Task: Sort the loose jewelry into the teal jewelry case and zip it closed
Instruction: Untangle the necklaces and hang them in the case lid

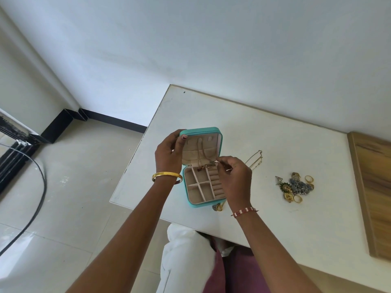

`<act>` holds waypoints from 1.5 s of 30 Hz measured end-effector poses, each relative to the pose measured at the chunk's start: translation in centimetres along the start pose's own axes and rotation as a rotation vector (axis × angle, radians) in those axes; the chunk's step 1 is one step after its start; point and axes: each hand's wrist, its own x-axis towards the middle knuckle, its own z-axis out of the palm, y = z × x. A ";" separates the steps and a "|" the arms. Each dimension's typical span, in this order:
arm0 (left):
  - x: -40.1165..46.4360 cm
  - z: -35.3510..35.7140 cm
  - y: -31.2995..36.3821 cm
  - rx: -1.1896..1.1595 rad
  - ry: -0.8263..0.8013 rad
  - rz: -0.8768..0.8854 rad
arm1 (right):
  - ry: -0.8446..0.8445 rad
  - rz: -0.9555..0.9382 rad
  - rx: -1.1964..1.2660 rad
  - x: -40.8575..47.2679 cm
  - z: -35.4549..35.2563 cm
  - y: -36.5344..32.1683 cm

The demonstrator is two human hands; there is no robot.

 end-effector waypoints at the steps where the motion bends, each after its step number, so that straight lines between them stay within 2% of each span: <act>1: -0.2 0.0 -0.2 0.002 -0.007 0.003 | -0.023 -0.017 -0.029 -0.2 0.0 0.1; 9: -3.2 0.5 -3.1 -0.008 -0.048 -0.138 | -0.097 -0.238 -0.358 -1.0 0.8 0.4; 15: -3.4 0.8 -2.8 -0.090 0.000 -0.264 | -0.076 -0.286 -0.481 -0.6 1.4 -0.2; 20: -3.7 0.5 -3.0 -0.121 -0.014 -0.294 | -0.055 -0.349 -0.612 -0.4 2.3 -0.6; 28: -3.7 0.5 -3.1 -0.116 -0.010 -0.246 | -0.070 -0.158 -0.274 0.3 1.6 -1.6; 34: -3.7 0.5 -3.1 -0.113 -0.015 -0.233 | -0.057 -0.121 -0.275 1.1 1.6 -0.8; 38: -3.7 0.4 -3.2 -0.133 -0.026 -0.257 | 0.039 -0.062 -0.213 0.2 0.5 0.0; 45: -3.7 0.5 -3.3 -0.130 -0.024 -0.272 | -0.036 -0.061 -0.304 -0.6 0.9 0.2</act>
